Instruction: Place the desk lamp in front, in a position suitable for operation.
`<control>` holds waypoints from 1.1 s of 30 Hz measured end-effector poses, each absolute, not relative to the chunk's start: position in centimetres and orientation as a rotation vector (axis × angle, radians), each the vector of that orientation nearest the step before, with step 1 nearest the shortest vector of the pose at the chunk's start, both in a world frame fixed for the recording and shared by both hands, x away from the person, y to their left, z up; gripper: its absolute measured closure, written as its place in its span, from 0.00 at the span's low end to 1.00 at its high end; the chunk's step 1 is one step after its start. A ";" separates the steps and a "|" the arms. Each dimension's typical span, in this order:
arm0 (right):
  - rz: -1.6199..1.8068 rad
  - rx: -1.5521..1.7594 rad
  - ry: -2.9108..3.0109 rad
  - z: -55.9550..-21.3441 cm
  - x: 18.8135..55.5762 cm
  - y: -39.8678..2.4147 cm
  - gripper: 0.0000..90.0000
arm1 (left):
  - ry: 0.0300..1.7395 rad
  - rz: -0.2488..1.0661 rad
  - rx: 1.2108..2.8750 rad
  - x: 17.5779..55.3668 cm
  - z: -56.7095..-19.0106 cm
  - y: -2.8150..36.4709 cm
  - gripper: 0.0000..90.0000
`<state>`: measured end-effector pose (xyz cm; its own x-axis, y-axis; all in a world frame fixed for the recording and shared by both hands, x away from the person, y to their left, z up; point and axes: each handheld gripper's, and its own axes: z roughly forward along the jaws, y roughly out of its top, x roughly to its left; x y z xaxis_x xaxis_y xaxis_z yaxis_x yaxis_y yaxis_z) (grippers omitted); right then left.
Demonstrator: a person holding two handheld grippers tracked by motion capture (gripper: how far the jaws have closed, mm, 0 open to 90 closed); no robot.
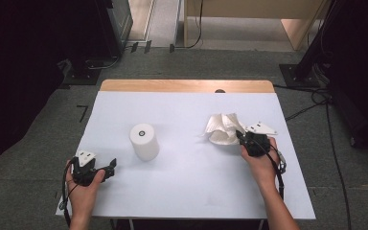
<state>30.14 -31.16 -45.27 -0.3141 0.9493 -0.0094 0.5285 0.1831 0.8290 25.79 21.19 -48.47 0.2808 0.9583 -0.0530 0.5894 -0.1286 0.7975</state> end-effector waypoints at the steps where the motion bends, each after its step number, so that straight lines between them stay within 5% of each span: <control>1: 1.021 1.384 1.934 -45.3 29.5 -31.2 0.92 | 1.363 0.630 1.803 25.5 -48.3 21.2 0.09; 6: 0.998 1.383 2.067 -47.5 27.1 -30.8 0.89 | 1.202 0.558 1.774 24.4 -47.5 19.9 0.08; 11: 1.013 1.374 2.143 -48.6 26.8 -30.7 0.50 | 1.120 0.484 1.740 24.8 -46.9 17.2 0.06; 15: 1.026 1.391 2.077 -48.1 26.9 -30.3 0.30 | 1.123 0.501 1.719 25.1 -46.8 15.3 0.06; 19: 0.981 1.406 2.064 -48.4 27.0 -29.7 0.23 | 1.155 0.537 1.736 26.1 -46.7 12.4 0.02; 33: 0.922 1.412 2.036 -48.8 26.8 -29.7 0.25 | 1.336 0.696 1.688 28.9 -47.5 8.1 0.02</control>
<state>26.80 -29.68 -48.83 -0.3427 0.9393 -0.0182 0.6057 0.2357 0.7600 28.91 8.10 -47.49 0.2740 0.9585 -0.0788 0.4848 -0.0669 0.8721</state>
